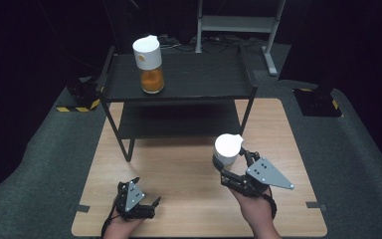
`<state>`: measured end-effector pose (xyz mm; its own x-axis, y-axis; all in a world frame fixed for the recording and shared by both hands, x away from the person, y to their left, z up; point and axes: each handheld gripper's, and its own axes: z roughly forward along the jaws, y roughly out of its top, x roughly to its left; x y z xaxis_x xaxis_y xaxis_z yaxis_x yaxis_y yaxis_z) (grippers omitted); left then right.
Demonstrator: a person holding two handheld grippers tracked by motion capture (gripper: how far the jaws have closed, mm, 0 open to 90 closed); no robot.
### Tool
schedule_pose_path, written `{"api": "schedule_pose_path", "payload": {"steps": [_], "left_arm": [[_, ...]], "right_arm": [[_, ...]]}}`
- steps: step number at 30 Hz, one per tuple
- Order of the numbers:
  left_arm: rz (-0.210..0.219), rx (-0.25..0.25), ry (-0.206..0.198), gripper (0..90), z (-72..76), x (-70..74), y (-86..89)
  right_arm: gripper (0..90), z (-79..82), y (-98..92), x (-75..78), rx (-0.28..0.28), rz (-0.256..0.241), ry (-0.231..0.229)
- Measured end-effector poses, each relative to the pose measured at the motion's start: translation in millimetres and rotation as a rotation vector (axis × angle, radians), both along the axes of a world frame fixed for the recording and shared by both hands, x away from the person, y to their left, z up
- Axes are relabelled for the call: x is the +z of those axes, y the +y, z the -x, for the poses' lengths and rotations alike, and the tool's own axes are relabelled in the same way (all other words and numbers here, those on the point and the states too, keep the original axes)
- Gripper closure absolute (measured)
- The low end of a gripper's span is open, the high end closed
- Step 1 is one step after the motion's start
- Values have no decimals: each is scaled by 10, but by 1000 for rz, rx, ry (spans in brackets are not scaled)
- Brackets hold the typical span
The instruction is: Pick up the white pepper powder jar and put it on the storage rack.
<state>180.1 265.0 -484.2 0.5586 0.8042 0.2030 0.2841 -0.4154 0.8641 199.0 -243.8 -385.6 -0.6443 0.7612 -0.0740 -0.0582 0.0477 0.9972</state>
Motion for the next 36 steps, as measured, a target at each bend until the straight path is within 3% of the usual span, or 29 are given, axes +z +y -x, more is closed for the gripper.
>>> {"api": "schedule_pose_path", "payload": {"steps": [18,28,36], "left_arm": [[12,-8,2,7,-7,-4,27],[15,-14,0,7,-7,-8,38],[20,-18,0,7,-8,-10,52]], "right_arm": [[305,-94,31,515,-18,-32,-35],[305,-147,95,755,-30,-31,-76],[305,-247,136,925,-42,-49,-81]]}}
